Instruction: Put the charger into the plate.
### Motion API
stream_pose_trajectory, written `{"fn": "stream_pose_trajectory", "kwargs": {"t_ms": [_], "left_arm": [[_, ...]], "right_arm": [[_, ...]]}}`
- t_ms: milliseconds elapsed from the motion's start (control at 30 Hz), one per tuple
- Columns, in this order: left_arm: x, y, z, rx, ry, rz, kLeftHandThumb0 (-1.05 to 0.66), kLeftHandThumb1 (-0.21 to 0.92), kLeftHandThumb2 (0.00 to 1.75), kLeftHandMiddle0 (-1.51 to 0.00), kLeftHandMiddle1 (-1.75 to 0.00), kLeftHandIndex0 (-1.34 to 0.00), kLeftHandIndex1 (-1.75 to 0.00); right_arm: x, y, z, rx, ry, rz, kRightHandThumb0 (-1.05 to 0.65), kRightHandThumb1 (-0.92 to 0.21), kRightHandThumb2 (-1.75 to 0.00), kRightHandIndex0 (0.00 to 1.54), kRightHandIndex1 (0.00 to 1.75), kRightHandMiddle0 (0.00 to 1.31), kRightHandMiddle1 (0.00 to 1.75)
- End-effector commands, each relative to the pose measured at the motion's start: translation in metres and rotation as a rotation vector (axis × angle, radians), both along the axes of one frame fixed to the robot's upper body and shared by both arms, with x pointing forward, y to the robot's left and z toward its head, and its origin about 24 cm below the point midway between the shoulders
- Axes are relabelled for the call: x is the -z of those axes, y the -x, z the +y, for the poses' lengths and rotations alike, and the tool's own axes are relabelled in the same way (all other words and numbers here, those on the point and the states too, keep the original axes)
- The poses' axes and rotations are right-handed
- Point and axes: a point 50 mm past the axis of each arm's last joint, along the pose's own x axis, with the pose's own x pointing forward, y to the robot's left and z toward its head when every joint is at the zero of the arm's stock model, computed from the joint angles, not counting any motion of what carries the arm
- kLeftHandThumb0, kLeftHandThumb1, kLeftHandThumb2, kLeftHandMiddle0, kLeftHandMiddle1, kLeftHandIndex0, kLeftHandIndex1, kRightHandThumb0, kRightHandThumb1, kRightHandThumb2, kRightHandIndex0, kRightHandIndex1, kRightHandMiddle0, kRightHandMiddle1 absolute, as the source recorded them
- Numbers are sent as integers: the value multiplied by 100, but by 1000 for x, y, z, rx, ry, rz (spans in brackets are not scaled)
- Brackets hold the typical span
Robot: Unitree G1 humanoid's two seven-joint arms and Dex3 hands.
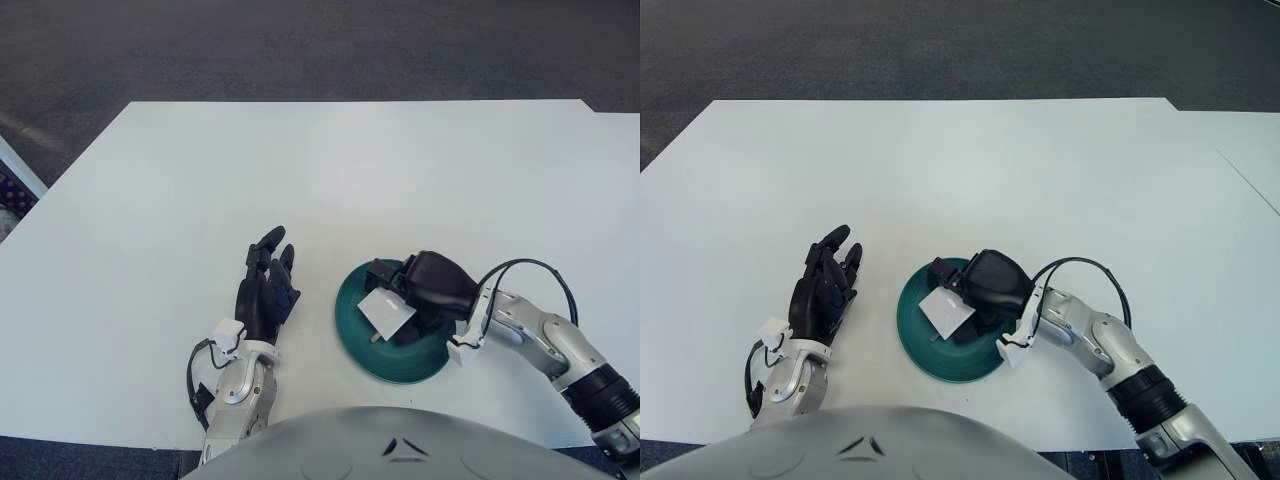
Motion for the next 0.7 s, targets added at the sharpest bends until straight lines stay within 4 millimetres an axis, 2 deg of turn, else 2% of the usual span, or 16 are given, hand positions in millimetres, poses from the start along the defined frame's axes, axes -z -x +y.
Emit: {"fn": "stream_pose_trajectory", "kwargs": {"t_ms": [0,200,233,267,300,333,367,400,433,533,667], "left_arm": [[-2,-1,-2,-11,17,-6,-89,92,85,-37,-1,-1,-90],[0,0,-2,-10,24,-2,-88,92,86,-36,0,0,-86],[0,0,-1,-13,22,-6,-88,92,87,-35,0,0,-86],[0,0,-1,-15,21,-9,-88,92,87,-36,0,-1,-86],[0,0,-1,-19,11,-24,-89,92,88,-36,0,-2,-87],[0,0,-1,-22,3,-36,-89,92,89,-36,0,-3,-88],[0,-1,0,-18,-21,-63,-90,92,90,-36,0,-4,-88],[0,-1,0,-15,-38,-83,-92,92,93,-34,0,-3,-88],[0,-1,0,-11,-54,-102,-93,92,94,-33,0,-2,-88],[0,0,0,-1,-74,-134,-95,92,98,-30,0,-1,-82],[2,0,1,25,-74,-160,-97,92,103,-24,-1,0,-65]], "right_arm": [[-9,-1,0,6,-53,-31,-50,-92,-68,119,175,94,175],[-24,-2,5,30,-134,-108,-52,-92,-68,100,175,81,175],[-28,-1,7,37,-155,-128,-56,-92,-68,87,175,72,175],[-32,0,8,43,-169,-142,-60,-92,-70,75,164,60,170],[-34,2,8,52,-181,-153,-67,-92,-71,58,146,43,162],[-35,3,8,59,-186,-158,-70,-92,-72,49,133,34,153],[-35,4,8,67,-190,-157,-74,-92,-74,37,111,22,139],[-35,5,8,73,-193,-156,-79,-92,-77,28,82,14,112],[-35,6,8,78,-195,-151,-81,-92,-78,25,57,9,94],[-36,9,8,88,-200,-132,-88,-92,-84,17,22,3,62],[-36,12,9,100,-211,-120,-98,-92,-92,5,5,1,31]]}}
